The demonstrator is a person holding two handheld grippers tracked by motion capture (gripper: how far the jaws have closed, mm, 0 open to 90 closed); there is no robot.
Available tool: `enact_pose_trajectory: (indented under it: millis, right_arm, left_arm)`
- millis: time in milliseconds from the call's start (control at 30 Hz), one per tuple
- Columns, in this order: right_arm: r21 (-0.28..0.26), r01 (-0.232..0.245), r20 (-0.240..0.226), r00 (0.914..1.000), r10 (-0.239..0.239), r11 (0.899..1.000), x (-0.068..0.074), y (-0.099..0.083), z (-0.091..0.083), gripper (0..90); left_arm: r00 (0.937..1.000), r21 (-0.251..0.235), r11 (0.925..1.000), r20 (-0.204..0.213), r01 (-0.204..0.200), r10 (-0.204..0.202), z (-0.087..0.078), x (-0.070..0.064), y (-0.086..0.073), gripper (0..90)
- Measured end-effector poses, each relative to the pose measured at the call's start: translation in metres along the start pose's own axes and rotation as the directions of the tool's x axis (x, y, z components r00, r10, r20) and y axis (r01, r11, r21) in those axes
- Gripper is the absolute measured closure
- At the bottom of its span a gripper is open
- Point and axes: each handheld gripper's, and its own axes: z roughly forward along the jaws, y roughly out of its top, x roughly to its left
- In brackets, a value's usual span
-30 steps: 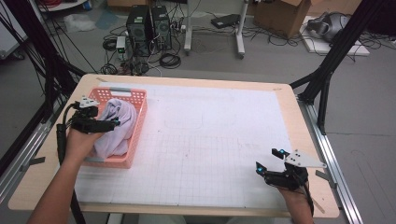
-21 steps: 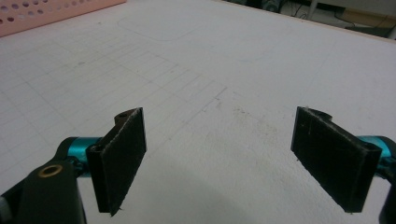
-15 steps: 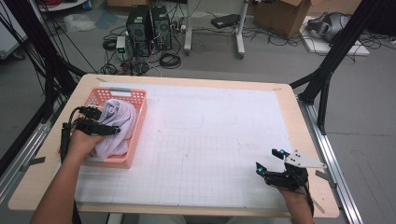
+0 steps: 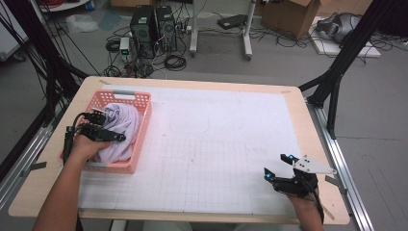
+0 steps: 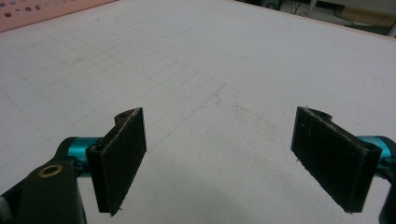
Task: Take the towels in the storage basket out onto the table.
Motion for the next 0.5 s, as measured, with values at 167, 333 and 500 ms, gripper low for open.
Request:
enact_pose_trajectory:
  millis: [167,333,500]
  right_arm:
    - [-0.002,0.005,0.004,1.0,-0.005,1.0,0.0,0.0,0.0,17.1]
    - [-0.002,0.002,0.006,1.0,-0.002,1.0,0.0,0.0,-0.002,17.1]
    - [-0.003,-0.001,0.011,0.9999,0.001,1.0,-0.001,-0.001,-0.002,17.1]
  left_arm:
    - [0.9989,-0.026,0.9992,0.037,-0.029,0.03,-0.005,-0.003,0.0,36.8]
    - [0.9988,-0.055,0.998,0.034,-0.032,0.034,-0.011,-0.003,0.001,50.6]
    - [0.999,-0.078,0.9965,0.032,-0.029,0.032,-0.014,-0.005,0.001,56.1]
